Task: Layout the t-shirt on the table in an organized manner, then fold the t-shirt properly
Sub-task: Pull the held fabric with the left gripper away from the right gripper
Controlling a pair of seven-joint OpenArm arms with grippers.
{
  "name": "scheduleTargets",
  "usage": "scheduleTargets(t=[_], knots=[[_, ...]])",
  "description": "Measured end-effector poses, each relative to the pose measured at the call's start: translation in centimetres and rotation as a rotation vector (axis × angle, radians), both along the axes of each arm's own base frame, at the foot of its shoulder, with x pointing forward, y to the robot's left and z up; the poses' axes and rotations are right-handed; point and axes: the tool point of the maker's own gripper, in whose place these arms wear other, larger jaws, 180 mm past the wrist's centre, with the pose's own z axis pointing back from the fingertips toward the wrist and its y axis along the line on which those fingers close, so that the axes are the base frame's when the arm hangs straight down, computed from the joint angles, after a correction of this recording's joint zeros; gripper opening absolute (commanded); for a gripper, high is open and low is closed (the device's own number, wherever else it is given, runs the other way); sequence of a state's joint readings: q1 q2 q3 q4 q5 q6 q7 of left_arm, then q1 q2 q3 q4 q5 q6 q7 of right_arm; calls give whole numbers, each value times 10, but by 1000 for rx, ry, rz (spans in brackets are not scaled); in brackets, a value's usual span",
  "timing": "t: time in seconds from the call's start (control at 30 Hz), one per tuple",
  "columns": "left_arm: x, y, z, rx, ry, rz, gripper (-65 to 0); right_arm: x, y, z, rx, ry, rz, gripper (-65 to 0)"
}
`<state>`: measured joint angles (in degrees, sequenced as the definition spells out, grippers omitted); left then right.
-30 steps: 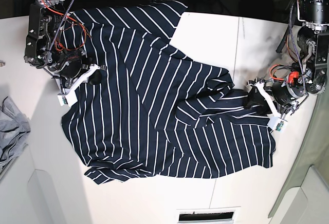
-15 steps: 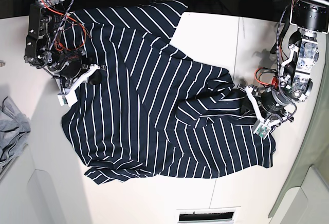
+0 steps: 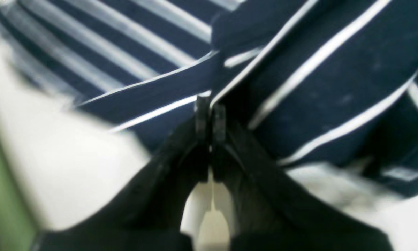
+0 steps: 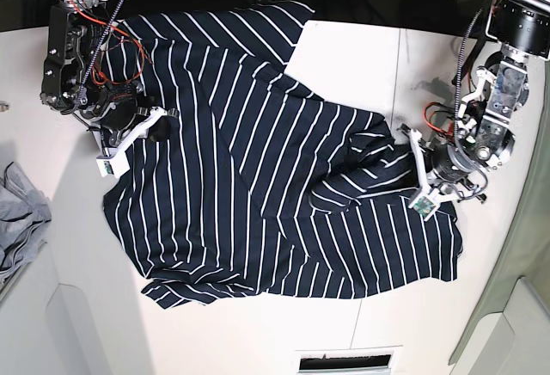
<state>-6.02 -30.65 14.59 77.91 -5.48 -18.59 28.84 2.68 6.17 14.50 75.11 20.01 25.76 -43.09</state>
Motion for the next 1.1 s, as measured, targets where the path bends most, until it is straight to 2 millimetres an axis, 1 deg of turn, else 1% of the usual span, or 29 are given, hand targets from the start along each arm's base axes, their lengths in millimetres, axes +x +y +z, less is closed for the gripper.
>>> scheduleTargets(t=[0.07, 0.13, 0.2, 0.27, 0.43, 0.53, 0.63, 0.73, 0.87, 1.03, 1.1], knots=[[1, 24, 17, 42, -5, 14, -650, -1, -2, -1, -16, 2, 8, -650], [1, 41, 36, 64, -3, 23, -650, -1, -3, -2, -26, 1, 10, -650], [-4, 45, 50, 63, 3, -6, -650, 0, -3, -2, -29, -2, 10, -650], [-15, 45, 57, 75, 24, -51, -650, 0, -5, -1, -33, -3, 13, -650], [-50, 59, 58, 156, 95, -116, -650, 0, -6, -1, -38, -5, 13, -650], [-63, 63, 61, 195, 121, -150, -650, 1, -8, -1, -44, -8, 13, -650], [-73, 67, 64, 226, 150, -159, -650, 2, -16, 0, -64, -16, 14, -650], [-80, 77, 68, 253, 166, -149, -650, 2, -31, 0, -101, -18, 15, -650], [-81, 89, 75, 262, 157, -122, -650, 3, -53, 2, -161, -23, 19, -650], [-80, 90, 77, 262, 154, -119, -650, 2, -77, 5, -215, -21, 21, -650], [-89, 87, 71, 253, 211, -147, -650, 2, -80, 7, -202, -23, 13, -650]])
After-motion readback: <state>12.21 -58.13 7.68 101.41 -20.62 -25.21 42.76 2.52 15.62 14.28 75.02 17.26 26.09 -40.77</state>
